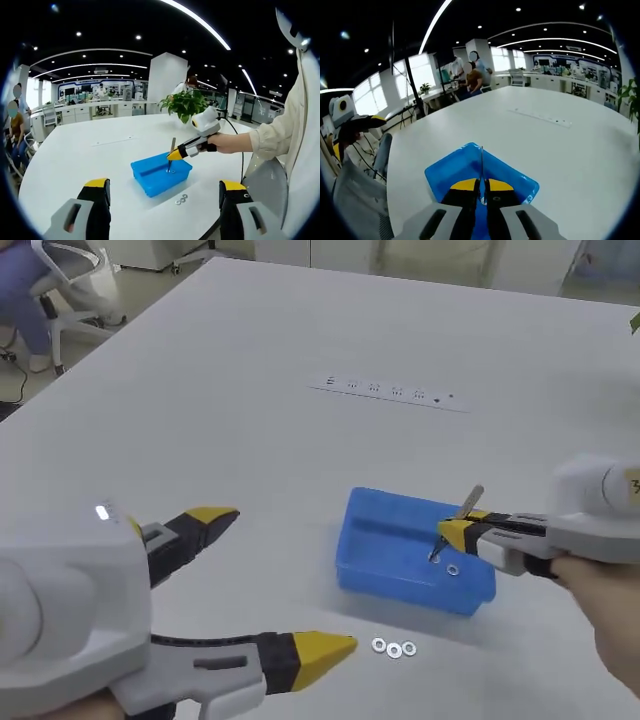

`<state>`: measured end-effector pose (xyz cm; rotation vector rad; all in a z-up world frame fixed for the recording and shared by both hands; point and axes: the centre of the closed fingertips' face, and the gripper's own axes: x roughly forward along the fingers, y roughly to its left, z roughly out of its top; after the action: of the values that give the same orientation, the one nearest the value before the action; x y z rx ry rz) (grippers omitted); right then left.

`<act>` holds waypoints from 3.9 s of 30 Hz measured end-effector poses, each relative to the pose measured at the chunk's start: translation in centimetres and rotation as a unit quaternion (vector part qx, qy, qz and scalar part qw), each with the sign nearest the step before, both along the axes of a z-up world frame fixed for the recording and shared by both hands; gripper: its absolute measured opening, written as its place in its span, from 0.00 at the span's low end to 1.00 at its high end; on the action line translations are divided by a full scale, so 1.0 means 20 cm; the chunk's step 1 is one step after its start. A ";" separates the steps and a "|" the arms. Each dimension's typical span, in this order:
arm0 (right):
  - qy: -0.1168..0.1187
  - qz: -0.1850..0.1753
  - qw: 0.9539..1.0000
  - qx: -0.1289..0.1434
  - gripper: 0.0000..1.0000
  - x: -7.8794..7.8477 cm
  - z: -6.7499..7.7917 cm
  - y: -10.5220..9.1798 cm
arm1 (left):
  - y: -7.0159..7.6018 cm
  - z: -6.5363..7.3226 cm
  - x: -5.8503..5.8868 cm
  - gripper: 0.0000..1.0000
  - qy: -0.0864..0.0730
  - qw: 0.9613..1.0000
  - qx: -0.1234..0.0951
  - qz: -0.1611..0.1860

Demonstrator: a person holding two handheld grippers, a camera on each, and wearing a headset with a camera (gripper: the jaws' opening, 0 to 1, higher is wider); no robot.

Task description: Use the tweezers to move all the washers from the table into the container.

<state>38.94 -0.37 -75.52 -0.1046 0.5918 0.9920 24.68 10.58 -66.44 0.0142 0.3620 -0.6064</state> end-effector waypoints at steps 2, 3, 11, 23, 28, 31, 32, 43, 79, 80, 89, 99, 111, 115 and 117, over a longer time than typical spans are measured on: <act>0.001 0.001 1.000 -0.004 0.02 0.00 -0.01 0.00 | 0.00 0.00 0.00 0.92 0.001 1.000 0.002 0.000; 0.002 0.002 1.000 -0.006 0.02 0.00 -0.01 0.00 | 0.00 0.00 0.00 0.92 0.001 1.000 0.002 -0.001; 0.003 0.004 1.000 -0.010 0.02 0.00 -0.03 -0.01 | -0.01 0.00 0.00 0.92 0.000 1.000 0.002 -0.004; 0.006 0.001 1.000 -0.011 0.03 -0.01 -0.05 -0.02 | -0.02 0.01 -0.01 0.92 0.000 1.000 0.005 -0.003; 0.007 0.004 1.000 -0.009 0.03 -0.01 -0.06 -0.01 | -0.02 0.02 -0.01 0.92 -0.001 1.000 0.004 -0.002; 0.005 0.004 1.000 -0.012 0.03 -0.02 -0.06 -0.01 | -0.02 0.02 -0.01 0.92 -0.001 1.000 0.005 -0.003; 0.006 0.004 1.000 -0.010 0.03 -0.02 -0.06 -0.01 | -0.03 0.02 -0.01 0.92 -0.001 1.000 0.006 -0.004; 0.008 -0.004 1.000 0.000 0.03 -0.01 -0.05 -0.02 | -0.02 0.02 -0.01 0.92 -0.001 1.000 0.006 -0.005; -0.029 0.040 0.997 0.062 0.03 -0.33 0.20 0.00 | -0.04 0.03 -0.01 0.91 -0.004 1.000 0.005 -0.008; -0.024 0.045 0.997 0.062 0.03 -0.34 0.18 0.00 | -0.04 0.03 -0.01 0.91 -0.004 1.000 0.005 -0.008; 0.017 0.068 0.997 0.044 0.03 -0.42 0.01 0.02 | -0.04 0.03 -0.02 0.91 -0.003 1.000 0.008 -0.008; 0.036 0.083 0.995 0.031 0.03 -0.46 -0.07 0.04 | -0.03 0.03 -0.02 0.91 -0.003 1.000 0.009 -0.006; 0.042 0.103 0.994 0.021 0.03 -0.50 -0.10 0.05 | -0.02 0.02 -0.02 0.91 -0.002 1.000 0.011 -0.008; 0.034 0.113 0.993 0.014 0.03 -0.51 -0.10 0.05 | -0.03 0.02 -0.02 0.91 -0.002 1.000 0.012 -0.009; 0.033 0.116 0.993 0.013 0.03 -0.51 -0.10 0.05 | -0.03 0.02 -0.02 0.91 -0.001 1.000 0.013 -0.010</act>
<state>28.69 0.58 -77.42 -0.1202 0.6372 1.2312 24.23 10.01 -66.08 0.0431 0.3671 -0.6213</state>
